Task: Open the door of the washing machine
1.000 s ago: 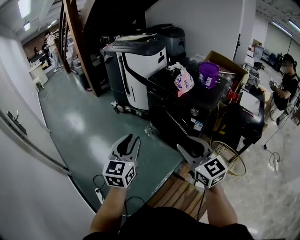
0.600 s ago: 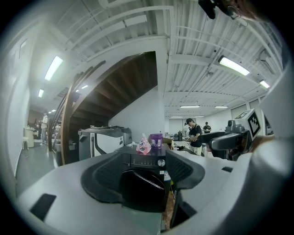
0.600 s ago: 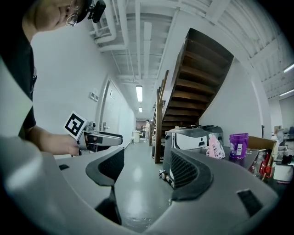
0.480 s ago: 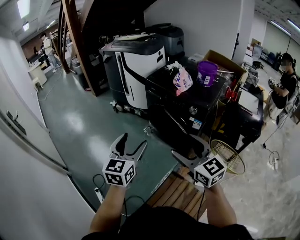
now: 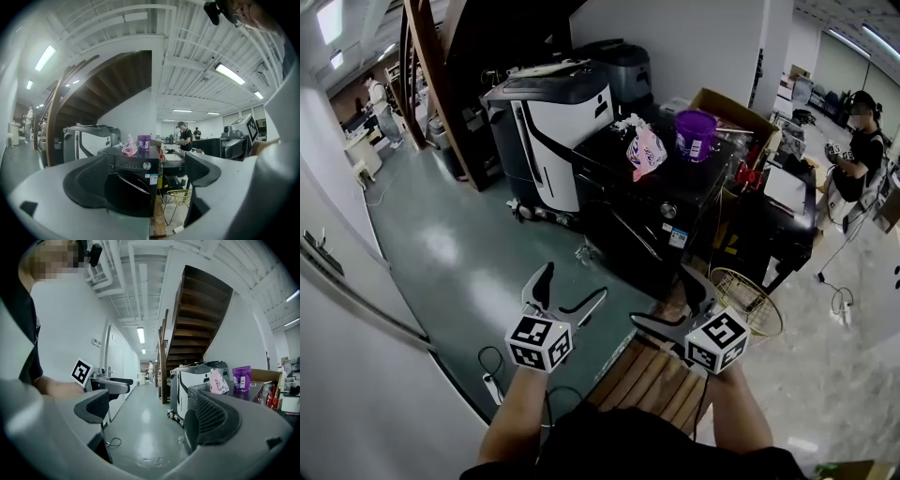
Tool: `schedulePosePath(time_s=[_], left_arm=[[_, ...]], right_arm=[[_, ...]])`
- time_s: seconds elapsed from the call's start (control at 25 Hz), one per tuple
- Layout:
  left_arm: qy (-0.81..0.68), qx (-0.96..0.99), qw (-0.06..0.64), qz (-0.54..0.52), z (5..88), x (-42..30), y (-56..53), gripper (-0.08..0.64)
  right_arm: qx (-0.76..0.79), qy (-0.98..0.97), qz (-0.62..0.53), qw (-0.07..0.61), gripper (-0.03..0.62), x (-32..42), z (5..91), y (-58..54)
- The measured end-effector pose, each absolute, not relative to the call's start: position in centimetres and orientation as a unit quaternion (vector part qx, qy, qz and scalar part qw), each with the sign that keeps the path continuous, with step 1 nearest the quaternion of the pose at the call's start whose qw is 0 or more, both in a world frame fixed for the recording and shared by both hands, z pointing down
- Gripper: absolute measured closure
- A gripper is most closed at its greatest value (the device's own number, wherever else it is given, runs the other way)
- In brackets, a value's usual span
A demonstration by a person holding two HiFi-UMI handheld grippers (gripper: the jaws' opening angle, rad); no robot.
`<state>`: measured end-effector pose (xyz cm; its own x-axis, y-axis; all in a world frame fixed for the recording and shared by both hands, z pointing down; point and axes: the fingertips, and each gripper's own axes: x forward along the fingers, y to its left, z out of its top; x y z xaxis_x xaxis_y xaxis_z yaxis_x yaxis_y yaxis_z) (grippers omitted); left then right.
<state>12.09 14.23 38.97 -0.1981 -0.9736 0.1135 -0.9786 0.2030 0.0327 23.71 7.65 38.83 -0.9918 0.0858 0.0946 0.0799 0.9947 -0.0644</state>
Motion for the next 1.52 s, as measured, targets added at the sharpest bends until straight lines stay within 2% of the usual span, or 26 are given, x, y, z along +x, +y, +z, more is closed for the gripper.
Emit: schedulePosePath(time_s=[0.4, 0.84, 1.16, 1.52], left_arm=[[-0.775, 0.626, 0.083, 0.033, 41.1, 14.5, 14.2, 0.052], [-0.766, 0.634, 0.102, 0.043, 42.7, 12.2, 11.7, 0.054], [-0.765, 0.632, 0.116, 0.038, 44.1, 5.2, 8.8, 0.055], [-0.757, 0.638, 0.138, 0.021, 45.7, -5.8, 5.3, 0.055]], right_arm=[[-0.048, -0.996, 0.058, 0.056, 0.017, 26.9, 41.1, 7.1], [-0.060, -0.993, 0.067, 0.073, 0.018, 23.8, 42.3, 5.8], [-0.058, -0.992, 0.068, 0.092, 0.018, 16.8, 43.4, 2.5], [-0.066, -0.986, 0.078, 0.129, 0.018, 5.0, 45.5, -0.4]])
